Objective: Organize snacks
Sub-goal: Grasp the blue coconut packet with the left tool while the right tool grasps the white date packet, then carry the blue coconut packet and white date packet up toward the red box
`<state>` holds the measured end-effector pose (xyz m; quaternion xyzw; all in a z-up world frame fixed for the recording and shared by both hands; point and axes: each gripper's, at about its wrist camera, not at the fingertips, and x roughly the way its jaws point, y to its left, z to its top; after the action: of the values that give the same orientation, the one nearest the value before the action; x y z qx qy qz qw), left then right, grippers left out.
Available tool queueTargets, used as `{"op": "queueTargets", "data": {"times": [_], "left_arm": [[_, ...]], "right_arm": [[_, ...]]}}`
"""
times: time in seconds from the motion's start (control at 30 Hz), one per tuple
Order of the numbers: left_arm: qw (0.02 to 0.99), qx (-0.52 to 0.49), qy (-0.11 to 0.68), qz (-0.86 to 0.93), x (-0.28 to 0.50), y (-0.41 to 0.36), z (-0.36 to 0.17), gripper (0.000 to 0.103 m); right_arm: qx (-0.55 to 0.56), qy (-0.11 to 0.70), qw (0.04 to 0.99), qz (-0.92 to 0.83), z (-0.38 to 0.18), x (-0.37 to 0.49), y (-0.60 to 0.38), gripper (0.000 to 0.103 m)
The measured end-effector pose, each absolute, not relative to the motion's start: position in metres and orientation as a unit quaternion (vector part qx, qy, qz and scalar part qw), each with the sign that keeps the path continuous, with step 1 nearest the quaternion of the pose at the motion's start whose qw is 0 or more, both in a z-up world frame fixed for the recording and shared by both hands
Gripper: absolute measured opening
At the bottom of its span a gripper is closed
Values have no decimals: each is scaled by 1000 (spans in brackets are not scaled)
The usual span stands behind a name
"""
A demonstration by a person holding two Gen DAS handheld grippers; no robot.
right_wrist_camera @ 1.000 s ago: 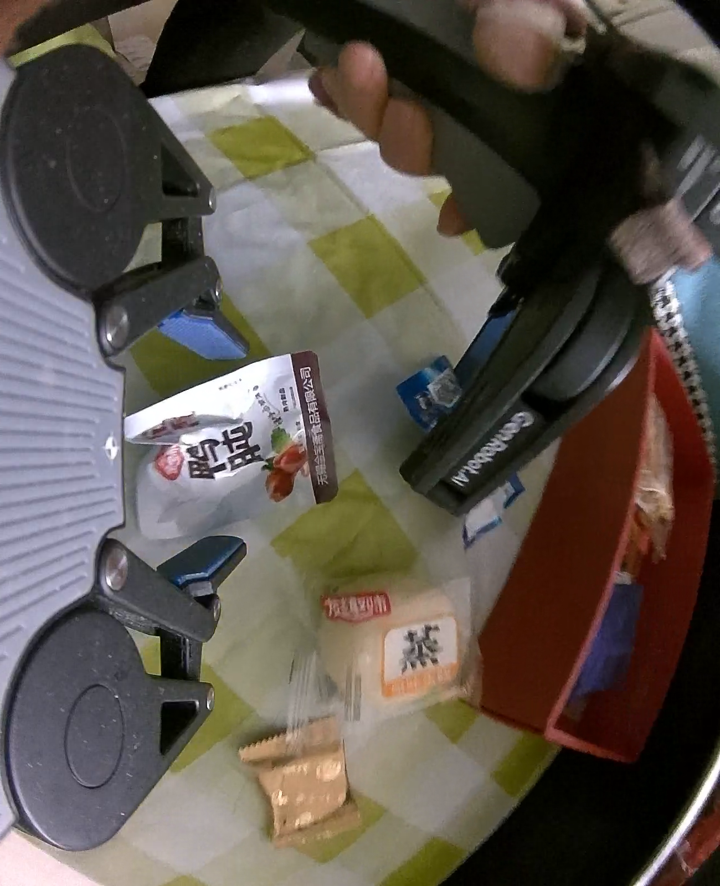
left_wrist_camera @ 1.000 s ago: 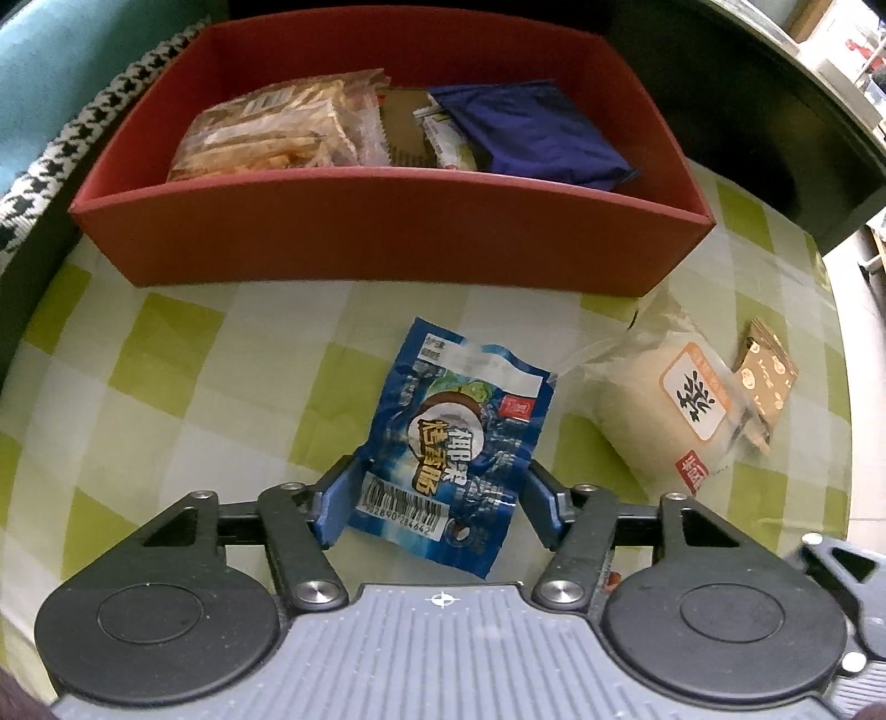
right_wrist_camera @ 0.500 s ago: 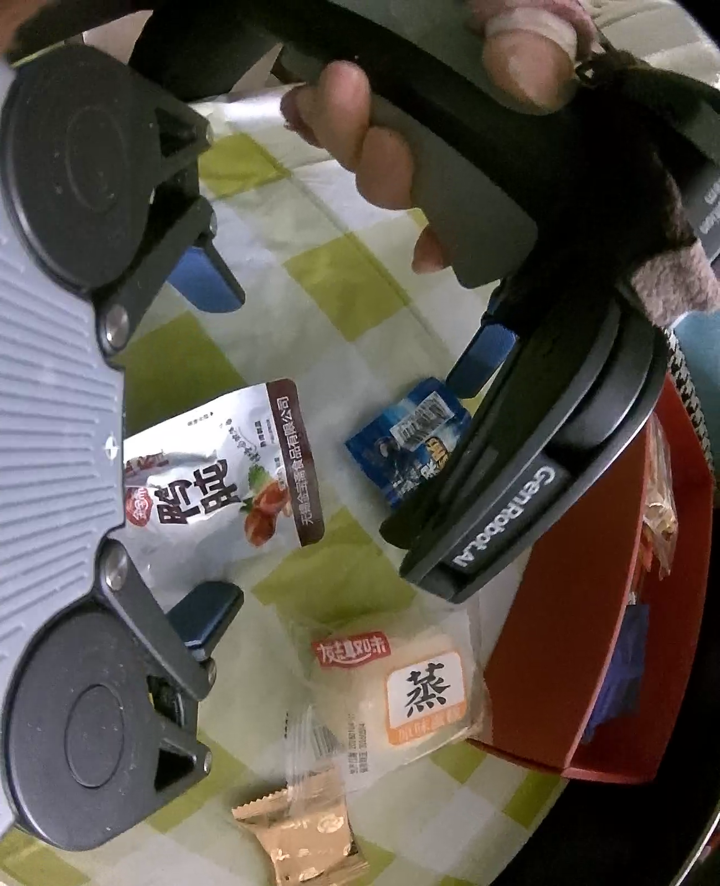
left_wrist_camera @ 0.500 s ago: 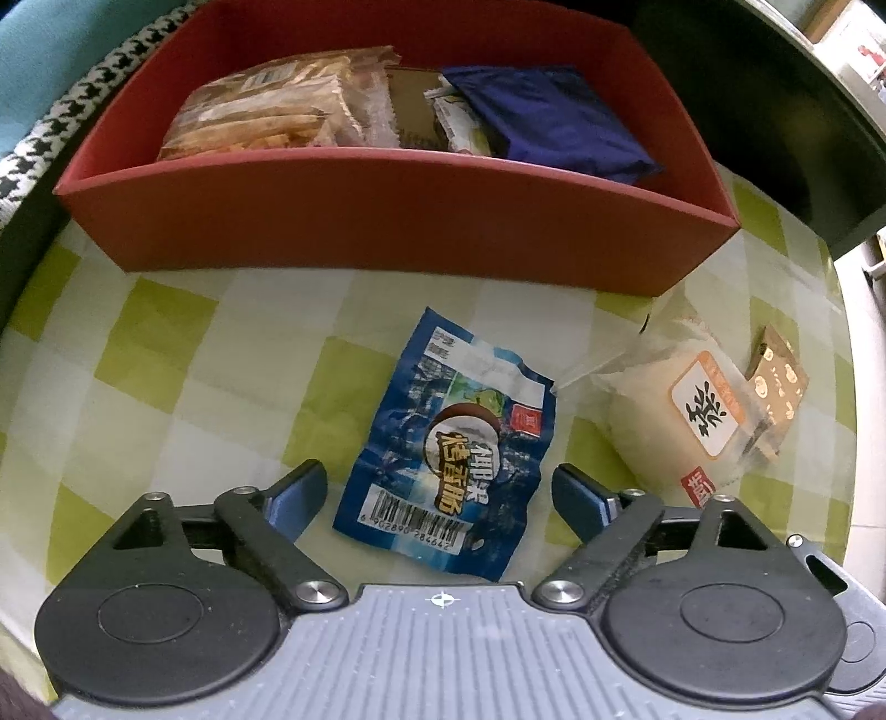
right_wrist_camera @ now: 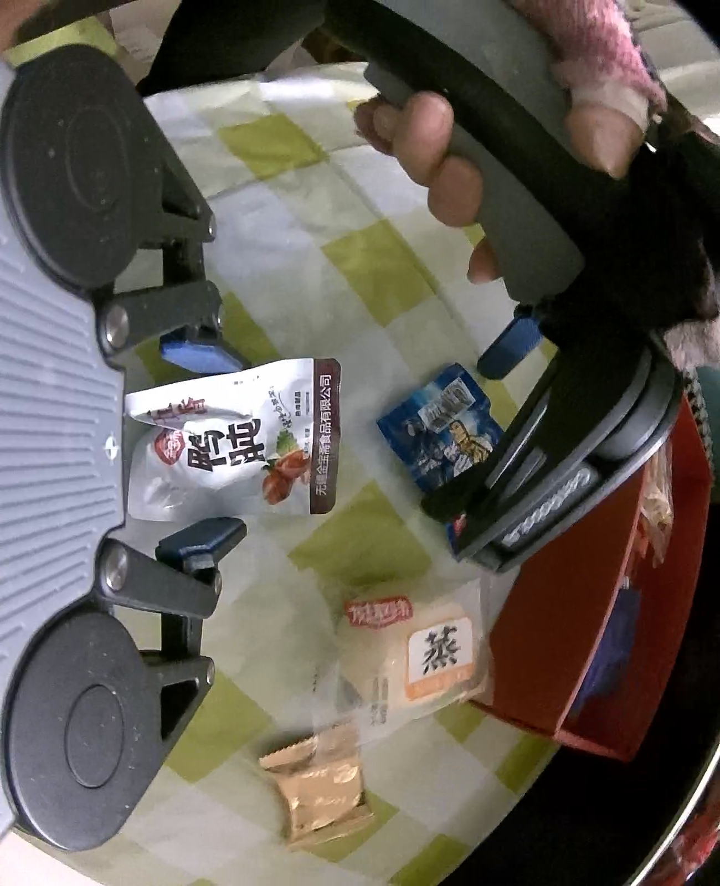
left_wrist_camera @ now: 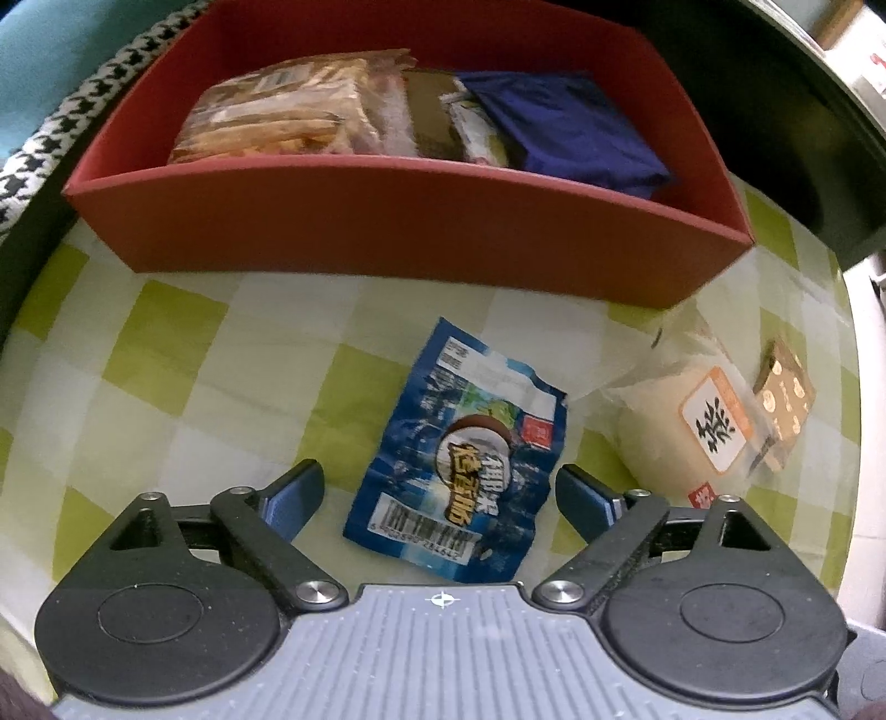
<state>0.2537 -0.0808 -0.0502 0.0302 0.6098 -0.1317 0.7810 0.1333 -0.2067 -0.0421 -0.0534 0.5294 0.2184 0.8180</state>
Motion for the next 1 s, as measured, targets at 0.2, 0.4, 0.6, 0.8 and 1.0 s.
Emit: {"op": "queueTargets", "data": {"times": [0.2,0.4,0.6,0.8,1.0], "left_arm": [[784,27,605,-136,253,-75,-44,94],[783,40,606,-130,251,-81,-48,93],[792,62,594,-125,250,-100,-47,84],[792,73,593,-122,244,-108,-41,78],[799,59,587,-115,244,-97,-26,78]], "right_arm": [[-40,510,833,208,-25,132,-217,56],[-34,513,834,198,-25,134,-221,56],[-30,515,835,193,-24,133,-226,56],[-27,505,842,186,-17,135,-231,56],[-27,493,851,176,-10,135,-231,56]]}}
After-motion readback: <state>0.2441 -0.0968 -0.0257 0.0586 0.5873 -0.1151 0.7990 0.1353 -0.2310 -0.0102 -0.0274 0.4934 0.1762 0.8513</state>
